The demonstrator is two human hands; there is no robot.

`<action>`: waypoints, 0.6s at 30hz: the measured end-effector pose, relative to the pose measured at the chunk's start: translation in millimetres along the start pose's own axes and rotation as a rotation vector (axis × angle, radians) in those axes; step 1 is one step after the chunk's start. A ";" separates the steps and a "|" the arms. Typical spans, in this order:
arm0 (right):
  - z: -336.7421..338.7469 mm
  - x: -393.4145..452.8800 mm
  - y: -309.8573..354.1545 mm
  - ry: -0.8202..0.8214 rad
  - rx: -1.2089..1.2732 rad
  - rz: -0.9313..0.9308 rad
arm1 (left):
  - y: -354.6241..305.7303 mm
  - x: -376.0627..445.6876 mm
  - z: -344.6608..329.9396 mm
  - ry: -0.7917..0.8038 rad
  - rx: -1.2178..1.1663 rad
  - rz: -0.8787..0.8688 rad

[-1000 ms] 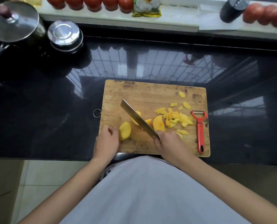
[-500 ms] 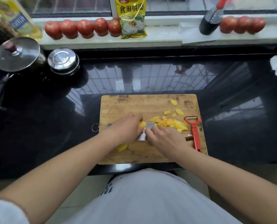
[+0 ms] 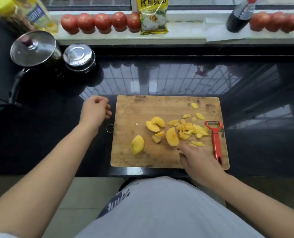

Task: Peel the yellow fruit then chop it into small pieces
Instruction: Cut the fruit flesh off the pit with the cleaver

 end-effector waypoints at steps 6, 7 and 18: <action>-6.0 -1.0 14.3 0.023 0.218 -0.158 | 124.7 -91.0 -29.3 0.254 0.032 0.400; -7.6 1.3 20.1 0.023 0.205 -0.146 | 131.3 -95.6 -37.7 0.285 0.119 0.368; -33.6 12.0 32.2 0.196 0.280 -0.253 | 115.3 -104.2 -61.4 0.319 0.625 -0.302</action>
Point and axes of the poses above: each hand's wrist, its own x-axis towards the middle knuckle, its own z-axis out of the back of the hand, y = z × x, the point moved 9 cm from there along x, towards the middle knuckle, and after that the axes turned 13 degrees about -x, right-handed, at the moved point
